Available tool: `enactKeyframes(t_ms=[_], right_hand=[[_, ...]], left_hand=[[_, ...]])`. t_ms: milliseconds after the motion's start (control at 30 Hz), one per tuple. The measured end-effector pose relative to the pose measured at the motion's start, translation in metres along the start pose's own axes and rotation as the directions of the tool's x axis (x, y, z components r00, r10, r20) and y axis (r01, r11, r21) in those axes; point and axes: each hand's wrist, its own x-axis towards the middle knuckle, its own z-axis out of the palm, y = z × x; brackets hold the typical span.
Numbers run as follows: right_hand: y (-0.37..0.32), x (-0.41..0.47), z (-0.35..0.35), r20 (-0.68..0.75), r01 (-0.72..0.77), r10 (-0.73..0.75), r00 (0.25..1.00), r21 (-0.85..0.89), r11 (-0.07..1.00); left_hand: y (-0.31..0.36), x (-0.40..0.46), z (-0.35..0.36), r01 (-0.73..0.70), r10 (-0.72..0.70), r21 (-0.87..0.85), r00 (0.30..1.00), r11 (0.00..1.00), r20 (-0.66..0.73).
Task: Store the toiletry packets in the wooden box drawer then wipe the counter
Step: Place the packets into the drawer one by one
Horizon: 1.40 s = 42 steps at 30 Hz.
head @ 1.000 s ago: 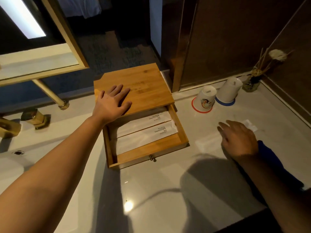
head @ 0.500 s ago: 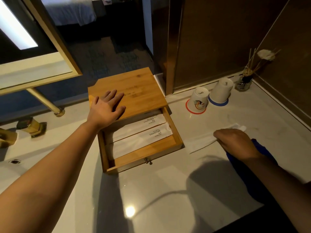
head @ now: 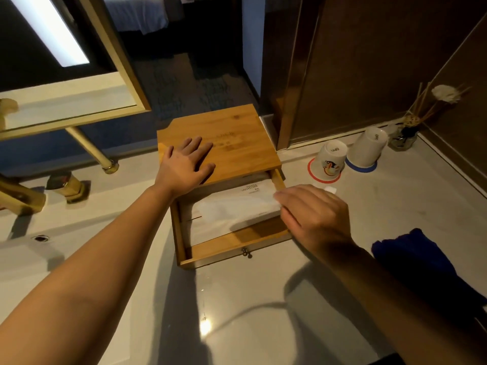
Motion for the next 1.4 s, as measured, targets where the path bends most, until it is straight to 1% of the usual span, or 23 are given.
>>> enactKeyframes(t_ms=[100,200,267,367,467,533,633,700,733,800,867,933,967,1067,1133,1200,1233,1267,1367,1400], right_hand=[[-0.021,0.005,0.020,0.082,0.020,-0.023,0.996,0.041,0.999],[-0.033,0.007,0.038,0.195,0.060,-0.068,0.978,0.047,0.997],[-0.037,0.006,0.046,0.223,0.094,-0.104,0.969,0.055,0.994],[-0.041,0.006,0.050,0.225,0.114,-0.130,0.966,0.085,0.990],[-0.042,0.003,0.059,0.306,0.109,-0.131,0.943,0.088,0.990],[-0.041,0.000,0.063,0.362,0.070,-0.094,0.928,0.078,0.994],[-0.039,-0.001,0.062,0.409,-0.016,-0.016,0.913,0.075,0.997],[-0.040,0.002,0.063,0.455,-0.042,0.022,0.890,0.034,0.999],[-0.040,0.004,0.064,0.490,-0.053,0.044,0.871,0.005,0.999],[-0.042,0.006,0.068,0.587,-0.082,0.102,0.803,-0.062,0.995],[-0.042,0.008,0.067,0.633,-0.122,0.152,0.759,-0.090,0.988],[-0.041,0.010,0.061,0.645,-0.172,0.136,0.752,-0.007,0.985],[-0.039,0.010,0.060,0.664,-0.202,0.127,0.737,0.037,0.979],[-0.031,0.005,0.055,0.702,-0.269,0.123,0.701,0.101,0.958],[-0.029,-0.001,0.055,0.670,-0.314,0.143,0.728,0.141,0.939],[-0.028,-0.007,0.054,0.692,-0.344,0.142,0.708,0.162,0.925],[-0.029,-0.009,0.052,0.708,-0.352,0.142,0.692,0.159,0.923],[-0.031,-0.011,0.050,0.703,-0.342,0.144,0.696,0.149,0.928],[-0.042,-0.007,0.048,0.664,-0.286,0.137,0.735,0.121,0.951],[-0.047,-0.002,0.048,0.698,-0.292,0.127,0.705,0.123,0.949]], left_hand=[[0.000,-0.001,0.000,-0.001,0.001,0.000,1.000,1.000,0.004],[0.000,-0.001,-0.001,0.002,-0.002,-0.010,1.000,1.000,0.000],[0.000,-0.001,-0.001,0.003,-0.003,-0.016,1.000,1.000,-0.007],[-0.001,0.000,-0.001,0.006,-0.007,-0.020,1.000,1.000,-0.013],[-0.001,-0.001,-0.001,0.007,-0.008,-0.025,1.000,1.000,-0.017],[-0.001,-0.001,0.000,0.002,-0.002,-0.023,1.000,1.000,-0.021],[-0.002,0.000,0.000,0.001,-0.002,-0.025,1.000,1.000,-0.030],[-0.002,0.000,0.001,-0.001,0.001,-0.025,0.999,1.000,-0.032],[-0.002,0.000,0.001,-0.003,0.002,-0.023,0.999,1.000,-0.032],[-0.002,0.000,0.001,-0.003,0.002,-0.019,0.999,1.000,-0.033],[-0.002,0.000,0.000,-0.001,0.000,-0.019,1.000,1.000,-0.030],[-0.001,-0.001,-0.001,-0.001,0.000,-0.025,1.000,1.000,-0.029],[-0.001,-0.001,-0.001,-0.002,0.002,-0.028,1.000,1.000,-0.030],[-0.001,-0.001,0.000,-0.009,0.008,-0.032,0.999,0.999,-0.034],[-0.002,-0.001,0.000,-0.009,0.008,-0.028,0.999,1.000,-0.036],[-0.002,-0.001,0.000,-0.010,0.009,-0.028,0.999,1.000,-0.031],[-0.002,0.000,0.000,-0.009,0.008,-0.029,0.999,1.000,-0.031],[-0.002,0.000,0.000,-0.009,0.008,-0.027,0.999,1.000,-0.033],[-0.003,0.000,0.001,-0.004,0.003,-0.025,0.999,1.000,-0.038],[-0.003,0.000,0.002,-0.002,0.001,-0.027,0.999,1.000,-0.038]])
